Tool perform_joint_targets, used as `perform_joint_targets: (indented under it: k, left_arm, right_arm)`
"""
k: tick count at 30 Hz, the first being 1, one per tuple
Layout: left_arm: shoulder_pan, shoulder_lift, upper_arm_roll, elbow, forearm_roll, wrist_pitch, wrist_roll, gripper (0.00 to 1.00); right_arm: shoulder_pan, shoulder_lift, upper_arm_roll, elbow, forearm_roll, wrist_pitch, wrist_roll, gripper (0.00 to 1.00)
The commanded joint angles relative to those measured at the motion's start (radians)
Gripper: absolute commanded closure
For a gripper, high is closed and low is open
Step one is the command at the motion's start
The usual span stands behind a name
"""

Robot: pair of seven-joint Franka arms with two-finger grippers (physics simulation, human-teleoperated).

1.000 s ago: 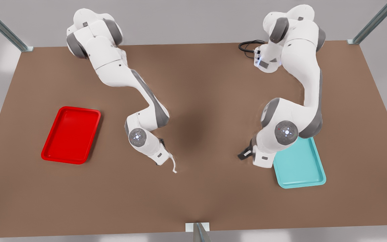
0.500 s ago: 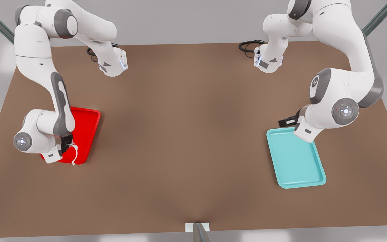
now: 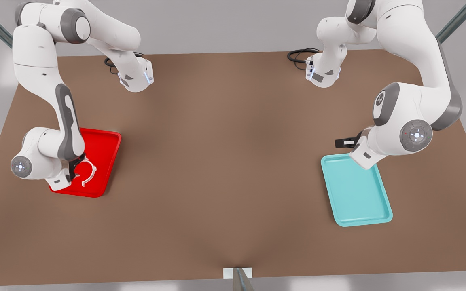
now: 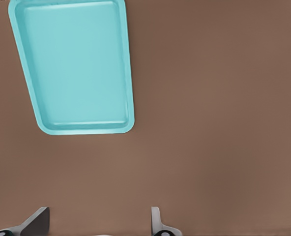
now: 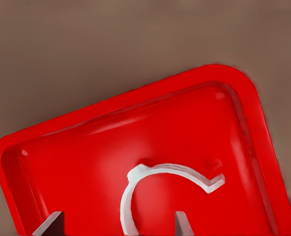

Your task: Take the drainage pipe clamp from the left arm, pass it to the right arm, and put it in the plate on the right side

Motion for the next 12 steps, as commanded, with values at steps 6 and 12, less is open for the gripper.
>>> perform_joint_targets:
  k: [6, 12]
  left_arm:
    - [0.002, -0.001, 0.001, 0.0, 0.0, -0.001, 0.157, 0.0]
    - [0.003, -0.006, 0.001, 0.005, 0.001, -0.009, 0.158, 0.0]
  right_arm:
    - [0.196, -0.031, 0.003, 0.472, 0.03, -0.554, 1.111, 0.0]
    - [0.186, -0.335, -0.005, 0.132, 0.016, -0.422, 1.112, 0.0]
